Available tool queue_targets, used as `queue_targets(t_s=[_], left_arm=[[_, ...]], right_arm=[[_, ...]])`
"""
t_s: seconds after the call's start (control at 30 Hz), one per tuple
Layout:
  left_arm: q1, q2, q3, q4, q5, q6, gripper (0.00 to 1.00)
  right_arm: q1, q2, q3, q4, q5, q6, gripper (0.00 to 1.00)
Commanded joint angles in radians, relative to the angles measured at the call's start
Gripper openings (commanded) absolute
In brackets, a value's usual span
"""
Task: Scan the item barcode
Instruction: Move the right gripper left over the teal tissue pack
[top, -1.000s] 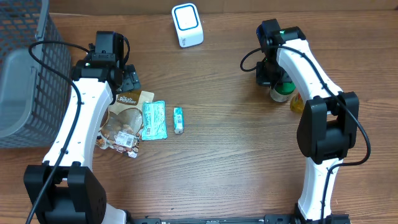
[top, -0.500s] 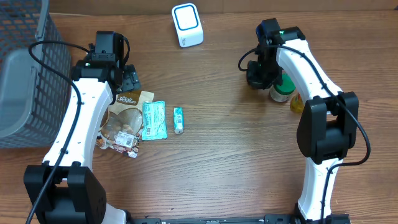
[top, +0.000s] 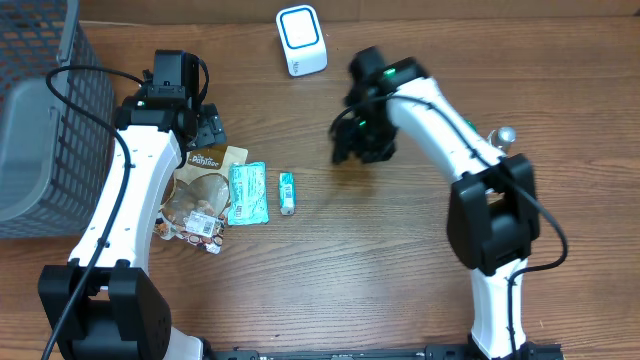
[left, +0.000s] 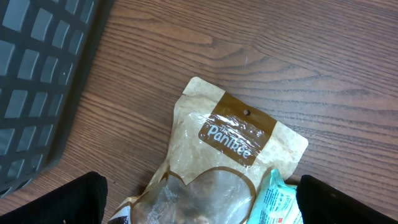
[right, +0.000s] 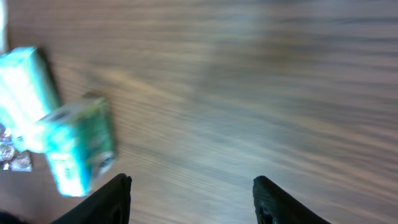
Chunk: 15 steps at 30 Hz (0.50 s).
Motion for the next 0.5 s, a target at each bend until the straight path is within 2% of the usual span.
queue_targets(t_s=[0.0,0.17,0.33,0.47], left_arm=[[-0.007,0.010,0.003,0.002,-0.010,0.001,0.99],[-0.007,0.010,0.003,0.002,-0.010,0.001,1.00],[-0.007,0.010,0.003,0.002,-0.011,0.001,1.00],[-0.007,0.010,0.003,0.002,-0.010,0.001,0.99]], right_arm=[[0.075,-0.006,-0.007,0.018,-0.011,0.001,0.64],[0.183,-0.006,-0.007,0.078,0.015,0.028,0.76],[0.267,-0.006,-0.007,0.117,0.219,0.137,0.78],[0.304,-0.006,-0.007,0.148,0.244,0.166,0.78]])
